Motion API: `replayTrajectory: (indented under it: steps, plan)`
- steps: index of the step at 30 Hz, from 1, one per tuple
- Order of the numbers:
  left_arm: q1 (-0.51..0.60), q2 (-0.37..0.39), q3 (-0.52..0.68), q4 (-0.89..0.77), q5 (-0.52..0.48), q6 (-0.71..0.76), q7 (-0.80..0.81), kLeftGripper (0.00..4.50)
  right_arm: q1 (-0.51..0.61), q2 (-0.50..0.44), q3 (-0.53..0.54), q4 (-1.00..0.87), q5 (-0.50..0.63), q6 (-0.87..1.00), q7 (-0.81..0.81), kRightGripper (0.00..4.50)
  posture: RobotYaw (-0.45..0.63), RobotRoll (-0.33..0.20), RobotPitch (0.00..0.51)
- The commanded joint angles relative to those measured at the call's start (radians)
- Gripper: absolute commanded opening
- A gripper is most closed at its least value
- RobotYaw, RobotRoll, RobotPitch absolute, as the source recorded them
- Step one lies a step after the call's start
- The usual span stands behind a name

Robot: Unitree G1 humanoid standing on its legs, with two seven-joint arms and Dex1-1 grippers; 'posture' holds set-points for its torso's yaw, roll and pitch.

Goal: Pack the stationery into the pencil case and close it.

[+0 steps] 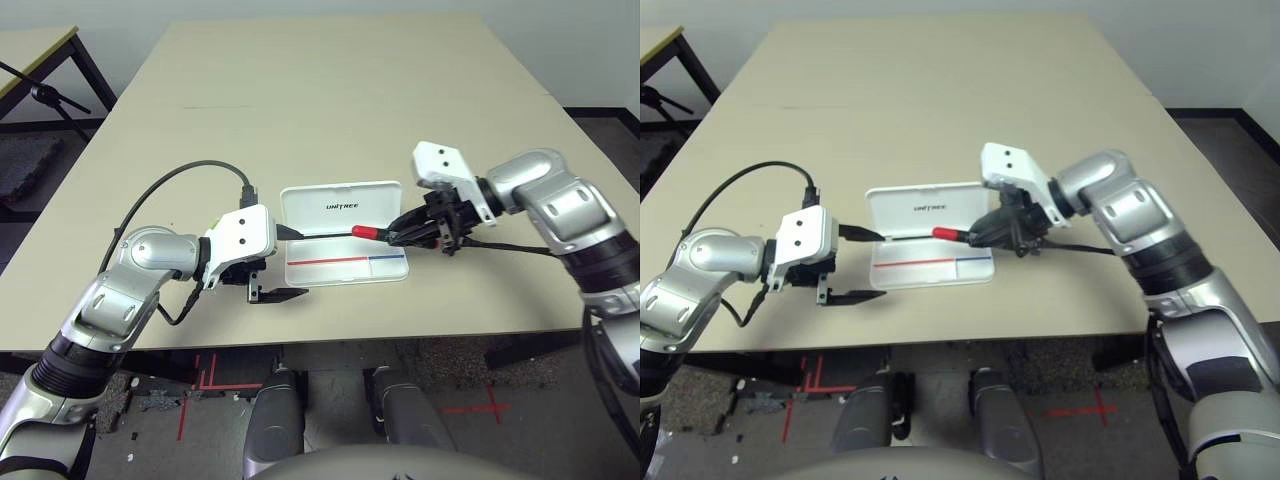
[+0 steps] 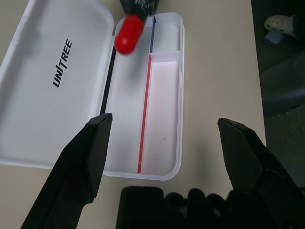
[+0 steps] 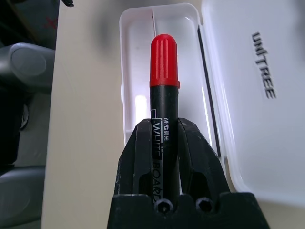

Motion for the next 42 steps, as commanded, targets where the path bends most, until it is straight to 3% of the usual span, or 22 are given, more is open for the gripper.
replayTrajectory:
  steps: [1, 14, 20, 21, 25, 32, 42]
  plan:
    - [0.015, 0.004, -0.011, -0.023, 0.012, 0.01, 0.013, 4.5, -0.025, 0.04, 0.032, 0.036, -0.055, -0.062, -0.032, 0.49, 0.05, 0.0, 0.1]
    - [0.025, 0.004, -0.014, -0.031, 0.017, 0.015, 0.034, 4.5, -0.076, 0.163, 0.047, 0.138, -0.136, -0.15, -0.062, 0.49, 0.07, 0.0, 0.094]
    - [0.034, 0.001, -0.015, -0.03, 0.022, 0.011, 0.043, 4.5, -0.045, 0.191, 0.043, 0.128, -0.137, -0.182, -0.058, 0.49, 0.08, 0.0, 0.095]
    - [0.036, 0.001, -0.014, -0.03, 0.021, 0.011, 0.045, 4.5, -0.039, 0.193, 0.038, 0.121, -0.131, -0.183, -0.054, 0.62, 0.08, 0.0, 0.095]
    - [0.04, 0.002, -0.014, -0.026, 0.021, 0.007, 0.048, 4.5, -0.036, 0.195, 0.021, 0.117, -0.118, -0.187, -0.049, 1.88, 0.08, 0.0, 0.096]
    - [0.05, 0.008, -0.005, -0.027, 0.017, 0.005, 0.047, 4.5, -0.033, 0.161, -0.053, 0.075, -0.025, -0.126, 0.002, 4.46, 0.07, 0.0, 0.097]
    - [0.042, 0.009, 0.014, -0.019, 0.013, 0.016, 0.065, 4.5, -0.016, 0.049, -0.115, 0.027, 0.049, -0.063, 0.053, 4.46, 0.06, 0.0, 0.099]
